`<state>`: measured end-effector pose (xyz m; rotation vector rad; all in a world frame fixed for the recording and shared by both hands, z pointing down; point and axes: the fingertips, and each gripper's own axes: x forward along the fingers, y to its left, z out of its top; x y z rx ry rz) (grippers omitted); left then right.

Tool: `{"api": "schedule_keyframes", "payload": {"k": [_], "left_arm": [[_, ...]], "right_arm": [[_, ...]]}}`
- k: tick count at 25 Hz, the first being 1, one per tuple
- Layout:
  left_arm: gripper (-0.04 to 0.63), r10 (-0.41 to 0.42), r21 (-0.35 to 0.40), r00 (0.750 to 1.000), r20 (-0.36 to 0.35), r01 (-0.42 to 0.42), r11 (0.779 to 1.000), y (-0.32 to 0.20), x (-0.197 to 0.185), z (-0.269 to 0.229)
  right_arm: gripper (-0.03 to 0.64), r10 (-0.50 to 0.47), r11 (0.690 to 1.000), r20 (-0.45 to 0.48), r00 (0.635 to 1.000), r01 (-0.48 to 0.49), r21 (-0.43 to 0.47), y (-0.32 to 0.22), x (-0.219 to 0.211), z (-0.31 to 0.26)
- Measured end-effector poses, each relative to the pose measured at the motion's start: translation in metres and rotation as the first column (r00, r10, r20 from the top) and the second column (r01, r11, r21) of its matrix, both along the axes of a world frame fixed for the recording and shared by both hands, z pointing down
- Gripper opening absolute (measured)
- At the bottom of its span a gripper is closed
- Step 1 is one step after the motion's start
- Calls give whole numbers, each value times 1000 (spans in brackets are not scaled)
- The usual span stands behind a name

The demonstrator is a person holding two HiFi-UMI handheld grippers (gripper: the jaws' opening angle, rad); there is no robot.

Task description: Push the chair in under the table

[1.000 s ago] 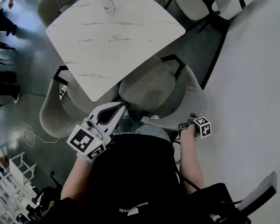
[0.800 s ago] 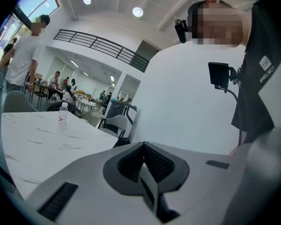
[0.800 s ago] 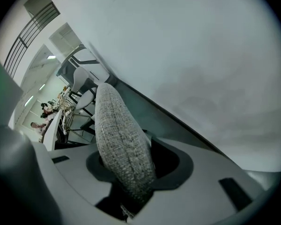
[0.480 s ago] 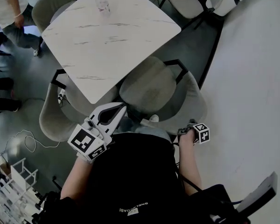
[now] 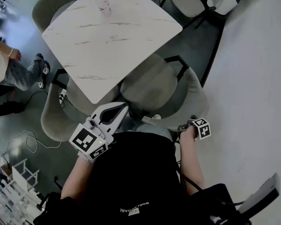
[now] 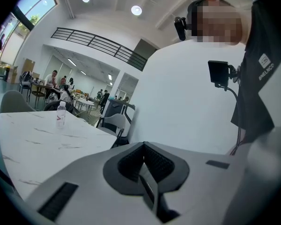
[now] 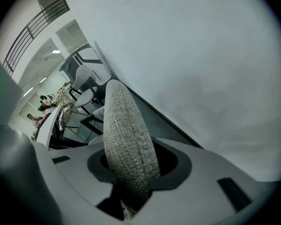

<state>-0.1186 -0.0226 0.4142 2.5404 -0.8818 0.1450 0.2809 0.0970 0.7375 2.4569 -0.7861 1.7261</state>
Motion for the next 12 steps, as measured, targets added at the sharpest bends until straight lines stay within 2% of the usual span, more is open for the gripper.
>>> {"api": "schedule_keyframes", "payload": {"k": [7,12], "left_arm": [[3,-26,-2,1000,6,26,1000,3,-10,3],[3,-37,-3,999,11,37,999,4,-23,2]], "right_arm": [[140,23,1000,12,1000,-23,19,-3,-3,-2],[140,37,997,54,998,-40,73,2,-1,-2]]}}
